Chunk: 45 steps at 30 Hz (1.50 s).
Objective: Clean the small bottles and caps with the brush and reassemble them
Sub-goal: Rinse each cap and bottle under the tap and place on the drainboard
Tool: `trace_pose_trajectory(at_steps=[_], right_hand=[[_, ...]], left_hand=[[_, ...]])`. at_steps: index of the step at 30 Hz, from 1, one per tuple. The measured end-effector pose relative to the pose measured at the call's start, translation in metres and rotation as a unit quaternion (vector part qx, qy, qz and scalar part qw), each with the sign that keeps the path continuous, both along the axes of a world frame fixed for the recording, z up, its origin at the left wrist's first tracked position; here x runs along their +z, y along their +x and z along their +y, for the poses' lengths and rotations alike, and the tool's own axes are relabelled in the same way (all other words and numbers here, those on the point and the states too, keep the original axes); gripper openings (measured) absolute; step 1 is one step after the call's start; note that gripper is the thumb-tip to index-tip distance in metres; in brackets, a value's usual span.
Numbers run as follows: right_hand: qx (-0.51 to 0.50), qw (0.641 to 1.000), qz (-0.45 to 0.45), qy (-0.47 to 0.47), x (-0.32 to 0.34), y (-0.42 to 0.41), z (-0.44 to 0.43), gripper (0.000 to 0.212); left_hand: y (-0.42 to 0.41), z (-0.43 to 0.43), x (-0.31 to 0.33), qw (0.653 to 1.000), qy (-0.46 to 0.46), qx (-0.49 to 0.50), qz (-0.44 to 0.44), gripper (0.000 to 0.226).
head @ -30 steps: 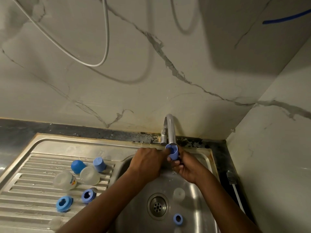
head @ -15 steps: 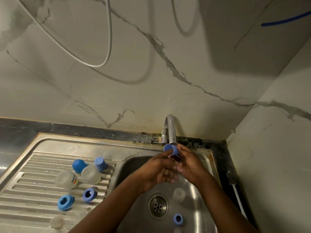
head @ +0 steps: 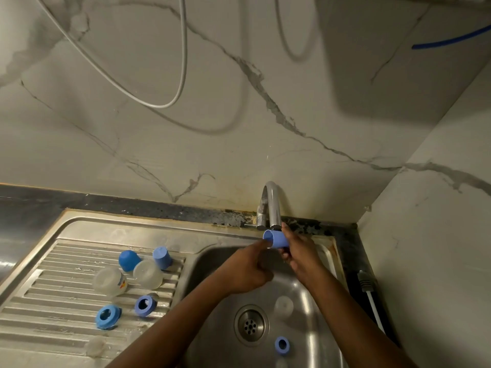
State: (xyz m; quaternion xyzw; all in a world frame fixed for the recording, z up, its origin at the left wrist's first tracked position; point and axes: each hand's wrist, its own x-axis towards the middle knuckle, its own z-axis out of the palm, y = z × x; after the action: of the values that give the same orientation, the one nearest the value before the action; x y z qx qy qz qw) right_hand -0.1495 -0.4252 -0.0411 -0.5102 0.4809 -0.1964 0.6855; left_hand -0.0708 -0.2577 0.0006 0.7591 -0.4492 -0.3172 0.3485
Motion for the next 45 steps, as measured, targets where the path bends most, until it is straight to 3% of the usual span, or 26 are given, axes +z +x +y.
trace_pose_trajectory(at_steps=[3, 6, 11, 16, 20, 26, 32, 45], right_hand=[[0.056, 0.996, -0.017, -0.066, 0.001, -0.002, 0.008, 0.018], [0.074, 0.986, -0.022, -0.145, 0.003, 0.001, 0.012, 0.017], [0.141, 0.936, 0.051, -0.319, 0.009, -0.007, 0.022, 0.026], [0.127, 0.907, 0.057, -0.397, 0.032, -0.012, 0.039, 0.024], [0.100, 0.907, 0.039, -0.408, 0.043, -0.018, 0.063, 0.013], [0.140, 0.898, 0.009, -0.416, 0.046, -0.013, 0.099, 0.020], [0.183, 0.900, -0.014, -0.396, 0.057, -0.002, 0.132, 0.016], [0.260, 0.910, -0.008, -0.324, 0.041, 0.030, 0.196, 0.017]], left_hand=[[0.007, 0.007, 0.002, 0.998, -0.001, 0.045, -0.041, 0.040], [0.016, 0.015, -0.005, 0.994, -0.013, 0.102, -0.031, 0.026], [0.016, 0.020, -0.013, 0.989, -0.042, 0.140, -0.004, 0.060], [0.013, 0.016, -0.014, 0.990, -0.092, 0.107, 0.002, 0.044], [0.015, 0.030, -0.014, 0.985, -0.120, 0.122, -0.021, 0.039], [0.028, 0.071, -0.010, 0.985, -0.142, 0.095, -0.032, 0.040], [0.069, 0.125, -0.005, 0.979, -0.098, 0.178, -0.009, 0.044], [0.185, 0.256, -0.007, 0.935, -0.105, 0.338, -0.025, 0.039]])
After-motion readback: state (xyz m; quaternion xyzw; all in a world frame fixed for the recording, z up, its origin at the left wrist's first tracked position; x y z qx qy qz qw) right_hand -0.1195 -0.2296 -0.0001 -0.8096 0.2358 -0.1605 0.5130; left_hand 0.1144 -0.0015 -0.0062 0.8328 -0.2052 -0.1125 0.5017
